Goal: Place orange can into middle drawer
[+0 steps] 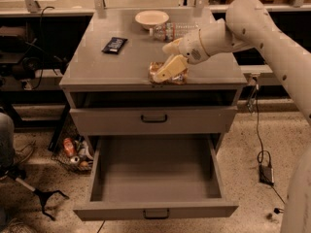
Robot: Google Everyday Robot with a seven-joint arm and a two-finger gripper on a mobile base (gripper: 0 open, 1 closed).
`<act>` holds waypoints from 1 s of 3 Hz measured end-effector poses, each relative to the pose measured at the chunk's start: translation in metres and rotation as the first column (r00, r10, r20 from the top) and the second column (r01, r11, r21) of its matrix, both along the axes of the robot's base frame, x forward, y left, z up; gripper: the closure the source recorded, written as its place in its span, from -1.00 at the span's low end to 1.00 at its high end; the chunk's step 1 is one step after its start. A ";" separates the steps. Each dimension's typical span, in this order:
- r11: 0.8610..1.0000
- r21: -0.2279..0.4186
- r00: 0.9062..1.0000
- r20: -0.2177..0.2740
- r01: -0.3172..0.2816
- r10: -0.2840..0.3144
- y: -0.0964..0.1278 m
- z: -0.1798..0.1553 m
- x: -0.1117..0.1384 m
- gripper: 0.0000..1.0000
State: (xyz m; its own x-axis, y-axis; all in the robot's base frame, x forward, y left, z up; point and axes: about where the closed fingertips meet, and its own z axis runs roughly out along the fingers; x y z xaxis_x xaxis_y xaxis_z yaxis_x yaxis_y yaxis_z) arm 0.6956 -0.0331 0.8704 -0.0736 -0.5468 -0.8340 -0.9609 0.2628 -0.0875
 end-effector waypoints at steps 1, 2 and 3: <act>1.000 -0.016 1.000 0.011 0.003 -0.003 0.000 0.000 0.001 -1.00; 0.999 -0.038 1.000 0.022 0.004 -0.004 0.002 -0.001 0.001 -1.00; 0.999 -0.041 1.000 0.024 0.005 -0.004 0.002 -0.001 0.001 -1.00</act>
Offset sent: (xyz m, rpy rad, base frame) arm 0.0010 -0.0017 0.0014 -0.0668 -0.0433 -0.0158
